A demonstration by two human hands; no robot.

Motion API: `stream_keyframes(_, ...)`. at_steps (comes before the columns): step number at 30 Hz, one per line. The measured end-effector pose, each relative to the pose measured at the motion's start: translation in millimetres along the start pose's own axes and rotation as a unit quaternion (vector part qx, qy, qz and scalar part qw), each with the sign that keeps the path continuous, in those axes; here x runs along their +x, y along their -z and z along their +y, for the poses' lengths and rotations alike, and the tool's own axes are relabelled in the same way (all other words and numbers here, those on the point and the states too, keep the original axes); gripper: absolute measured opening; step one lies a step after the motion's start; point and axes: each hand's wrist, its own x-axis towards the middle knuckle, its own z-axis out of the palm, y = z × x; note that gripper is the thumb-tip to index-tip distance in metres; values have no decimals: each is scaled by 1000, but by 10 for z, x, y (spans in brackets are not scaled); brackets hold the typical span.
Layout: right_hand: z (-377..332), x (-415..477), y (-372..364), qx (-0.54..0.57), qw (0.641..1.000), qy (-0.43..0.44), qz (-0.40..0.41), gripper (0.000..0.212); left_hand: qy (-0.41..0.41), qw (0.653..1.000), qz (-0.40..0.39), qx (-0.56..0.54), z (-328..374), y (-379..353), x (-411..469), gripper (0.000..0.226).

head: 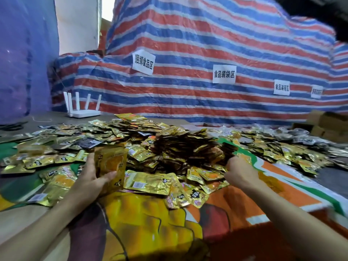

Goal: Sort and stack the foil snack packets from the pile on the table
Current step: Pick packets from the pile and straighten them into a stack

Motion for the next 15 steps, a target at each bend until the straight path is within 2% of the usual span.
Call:
stream_keyframes(1, 132, 12, -47, -30, 999, -10, -17, 5, -1, 1000, 3, -1, 2, -7, 1, 47)
stream_keyframes(3, 309, 46, -186, -58, 997, -24, -34, 14, -2, 1000, 8, -5, 9, -9, 1, 47)
stream_keyframes(7, 433, 109, -351, -32, 998, -32, -36, 26, 4, 1000, 6, -22, 13, 2, 5, 50)
stream_keyframes(11, 388, 123, -305, -57, 997, -25, -48, 15, 24, 999, 6, -33, 15, 7, 17, 52)
stream_keyframes(13, 340, 93, -273, -76, 994, -31, -68, 18, 36, 999, 8, -38, 20, 8, 19, 51)
stream_keyframes(15, 266, 83, -278, -52, 998, -35, -27, 12, 48, 998, 10, -36, 31, 6, 26, 44)
